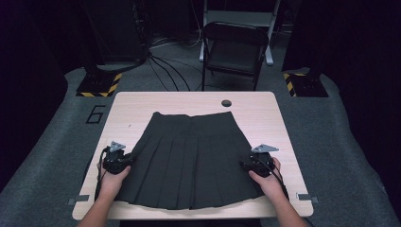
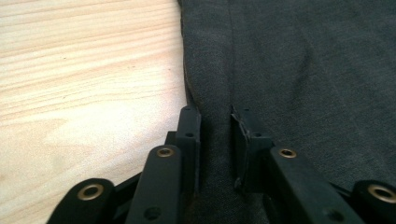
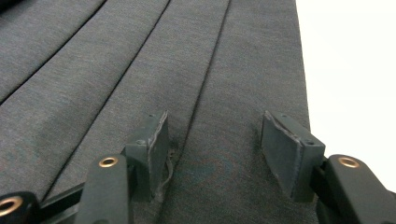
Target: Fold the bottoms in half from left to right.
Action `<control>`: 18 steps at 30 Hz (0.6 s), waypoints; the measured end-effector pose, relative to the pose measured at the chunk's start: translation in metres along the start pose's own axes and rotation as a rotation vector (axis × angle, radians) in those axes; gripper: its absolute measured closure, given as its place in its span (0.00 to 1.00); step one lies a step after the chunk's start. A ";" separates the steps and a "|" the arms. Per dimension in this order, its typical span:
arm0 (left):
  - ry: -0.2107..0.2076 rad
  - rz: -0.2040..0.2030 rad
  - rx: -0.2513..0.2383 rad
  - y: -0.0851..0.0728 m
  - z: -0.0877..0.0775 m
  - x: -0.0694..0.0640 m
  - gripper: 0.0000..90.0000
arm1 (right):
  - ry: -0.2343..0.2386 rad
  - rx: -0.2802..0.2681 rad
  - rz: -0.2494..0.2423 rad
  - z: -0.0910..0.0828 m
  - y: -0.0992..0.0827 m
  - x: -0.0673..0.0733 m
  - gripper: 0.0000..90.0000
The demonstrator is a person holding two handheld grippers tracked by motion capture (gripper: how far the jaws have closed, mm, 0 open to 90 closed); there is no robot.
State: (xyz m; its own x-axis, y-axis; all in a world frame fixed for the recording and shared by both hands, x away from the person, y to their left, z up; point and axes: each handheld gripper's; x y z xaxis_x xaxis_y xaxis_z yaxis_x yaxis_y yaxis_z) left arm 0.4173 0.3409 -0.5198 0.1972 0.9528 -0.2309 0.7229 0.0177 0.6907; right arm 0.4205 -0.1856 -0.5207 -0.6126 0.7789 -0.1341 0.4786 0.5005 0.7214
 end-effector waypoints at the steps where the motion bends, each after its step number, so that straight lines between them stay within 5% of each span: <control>1: -0.003 -0.005 -0.005 0.000 0.000 0.000 0.84 | -0.003 -0.002 0.000 0.000 0.000 0.001 0.46; 18: 0.027 -0.043 0.045 0.001 -0.012 0.012 0.93 | 0.035 0.009 -0.017 -0.001 0.004 0.016 0.47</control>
State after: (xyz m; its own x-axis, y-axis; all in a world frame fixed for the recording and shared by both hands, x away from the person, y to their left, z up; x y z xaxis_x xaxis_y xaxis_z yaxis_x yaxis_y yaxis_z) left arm 0.4124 0.3562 -0.5142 0.1479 0.9592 -0.2408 0.7595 0.0458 0.6489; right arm 0.4116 -0.1715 -0.5197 -0.6422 0.7567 -0.1220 0.4733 0.5167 0.7134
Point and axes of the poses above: each handheld gripper's, and its own axes: z roughly forward along the jaws, y roughly out of its top, x roughly to its left, and after that the axes turned 13 degrees about -z, right-handed
